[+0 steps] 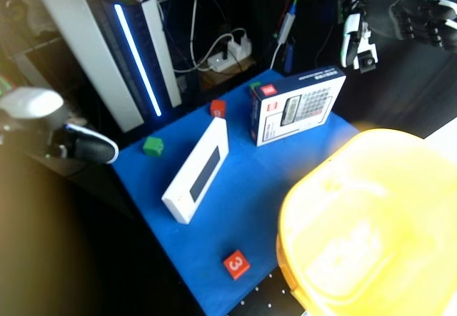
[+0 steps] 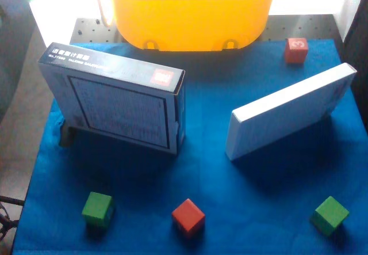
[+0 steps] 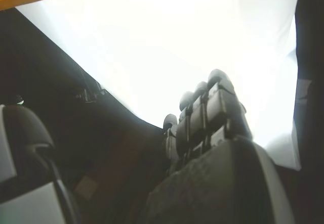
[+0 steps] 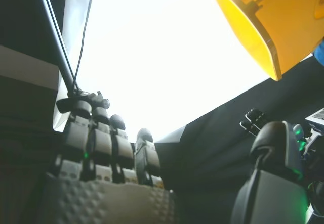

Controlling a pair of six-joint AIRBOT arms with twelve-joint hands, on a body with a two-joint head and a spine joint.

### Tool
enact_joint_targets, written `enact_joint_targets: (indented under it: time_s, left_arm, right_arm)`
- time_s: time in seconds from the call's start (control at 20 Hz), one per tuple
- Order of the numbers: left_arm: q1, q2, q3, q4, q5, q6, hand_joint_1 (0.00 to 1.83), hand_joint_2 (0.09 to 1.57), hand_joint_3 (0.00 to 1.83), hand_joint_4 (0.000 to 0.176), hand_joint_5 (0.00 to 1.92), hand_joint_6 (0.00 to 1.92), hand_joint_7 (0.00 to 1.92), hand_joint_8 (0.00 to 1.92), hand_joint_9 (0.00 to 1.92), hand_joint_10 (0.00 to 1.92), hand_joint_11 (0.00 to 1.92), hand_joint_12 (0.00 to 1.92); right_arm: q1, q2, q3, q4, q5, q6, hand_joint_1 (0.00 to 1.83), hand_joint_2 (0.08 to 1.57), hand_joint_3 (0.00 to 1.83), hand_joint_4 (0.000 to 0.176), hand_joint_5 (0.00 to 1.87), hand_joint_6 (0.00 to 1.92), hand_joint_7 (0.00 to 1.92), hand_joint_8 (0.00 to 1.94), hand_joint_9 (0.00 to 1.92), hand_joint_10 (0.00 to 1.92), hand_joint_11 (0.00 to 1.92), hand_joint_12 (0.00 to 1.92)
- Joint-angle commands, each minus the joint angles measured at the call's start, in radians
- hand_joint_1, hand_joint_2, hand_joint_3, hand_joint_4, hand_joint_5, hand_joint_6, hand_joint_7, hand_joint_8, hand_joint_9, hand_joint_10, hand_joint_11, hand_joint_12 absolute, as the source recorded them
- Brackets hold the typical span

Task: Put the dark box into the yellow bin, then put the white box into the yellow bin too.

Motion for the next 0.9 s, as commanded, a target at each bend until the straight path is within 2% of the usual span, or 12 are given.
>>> enact_joint_targets:
  time_s: [0.0,0.1,0.15,0.2,0.3,0.35,0.5,0.6,0.7,0.75,0.8,0.85]
  left_arm:
    - [-0.009,0.002,0.008,-0.02,-0.135,-0.006,0.1,1.15,0.01,0.046,0.06,0.01,0.12,0.01,0.09,0.01,0.01,0.2]
    - [-0.016,0.003,0.011,-0.02,-0.142,-0.007,0.12,1.13,0.0,0.045,0.08,0.01,0.14,0.01,0.12,0.02,0.06,0.21]
    - [-0.019,0.005,0.011,-0.013,-0.144,-0.009,0.13,1.13,0.0,0.019,0.05,0.0,0.13,0.0,0.12,0.01,0.06,0.21]
    - [-0.02,0.008,0.011,-0.004,-0.146,-0.017,0.15,1.11,0.0,0.015,0.05,0.0,0.13,0.0,0.13,0.01,0.07,0.21]
    - [-0.02,0.02,0.012,0.04,-0.143,-0.052,0.19,1.06,0.0,0.017,0.09,0.0,0.18,0.01,0.18,0.01,0.12,0.19]
    - [-0.02,0.029,0.012,0.072,-0.134,-0.07,0.22,1.03,0.0,0.029,0.09,0.0,0.19,0.01,0.17,0.0,0.11,0.18]
    - [-0.02,0.057,0.001,0.155,-0.109,-0.104,0.29,0.95,0.0,0.009,0.05,0.0,0.17,0.0,0.18,0.01,0.11,0.15]
    - [-0.015,0.069,-0.009,0.182,-0.118,-0.123,0.13,1.06,0.01,0.03,0.0,0.0,0.09,0.0,0.12,0.0,0.07,0.12]
    - [-0.01,0.085,-0.024,0.225,-0.106,-0.124,0.2,1.05,0.0,0.038,0.0,0.0,0.04,0.0,0.05,0.0,0.05,0.1]
    - [-0.009,0.095,-0.032,0.248,-0.097,-0.124,0.31,0.9,0.0,0.07,0.0,0.0,0.11,0.0,0.11,0.01,0.1,0.1]
    - [-0.009,0.111,-0.047,0.289,-0.08,-0.124,0.43,0.86,0.0,0.075,0.0,0.0,0.1,0.0,0.08,0.0,0.07,0.08]
    - [-0.008,0.123,-0.06,0.321,-0.067,-0.124,0.44,0.86,0.0,0.06,0.0,0.0,0.09,0.0,0.07,0.0,0.08,0.07]
  right_arm:
    - [0.014,0.0,0.004,0.009,0.117,0.003,0.08,1.05,0.0,0.042,0.23,0.0,0.35,0.0,0.36,0.03,0.0,0.93]
    - [0.014,-0.001,0.004,0.008,0.117,0.003,0.06,1.07,0.0,0.044,0.26,0.0,0.39,0.01,0.39,0.02,0.0,0.94]
    - [0.014,-0.001,0.004,0.008,0.117,0.003,0.05,1.07,0.0,0.059,0.28,0.01,0.4,0.01,0.41,0.02,0.0,0.96]
    - [0.014,-0.001,0.004,0.008,0.117,0.003,0.04,1.08,0.0,0.059,0.28,0.0,0.4,0.0,0.41,0.02,0.0,0.97]
    - [0.014,-0.002,0.004,0.008,0.117,0.003,0.03,1.08,0.0,0.04,0.28,0.0,0.41,0.0,0.41,0.01,0.0,1.0]
    - [0.014,-0.003,0.003,0.008,0.117,0.003,0.03,1.09,0.01,0.057,0.3,0.01,0.41,0.0,0.42,0.01,0.0,1.0]
    - [0.014,-0.011,0.004,0.008,0.112,0.003,0.02,1.1,0.0,0.067,0.29,0.0,0.39,0.0,0.39,0.0,0.0,0.94]
    - [0.014,-0.011,0.005,0.008,0.109,0.003,0.02,1.09,0.0,0.048,0.25,0.0,0.37,0.0,0.37,0.0,0.0,0.9]
    - [0.014,-0.013,0.005,0.008,0.105,0.003,0.0,1.1,0.0,0.065,0.27,0.01,0.4,0.01,0.38,0.01,0.0,0.89]
    - [0.014,-0.013,0.005,0.008,0.105,0.003,0.0,1.08,0.0,0.071,0.26,0.0,0.4,0.01,0.38,0.01,0.0,0.89]
    - [0.014,-0.014,0.005,0.008,0.105,0.003,0.0,1.09,0.0,0.061,0.26,0.0,0.4,0.01,0.38,0.01,0.0,0.89]
    - [0.014,-0.014,0.005,0.008,0.105,0.003,0.0,1.08,0.0,0.049,0.25,0.0,0.42,0.02,0.39,0.01,0.0,0.89]
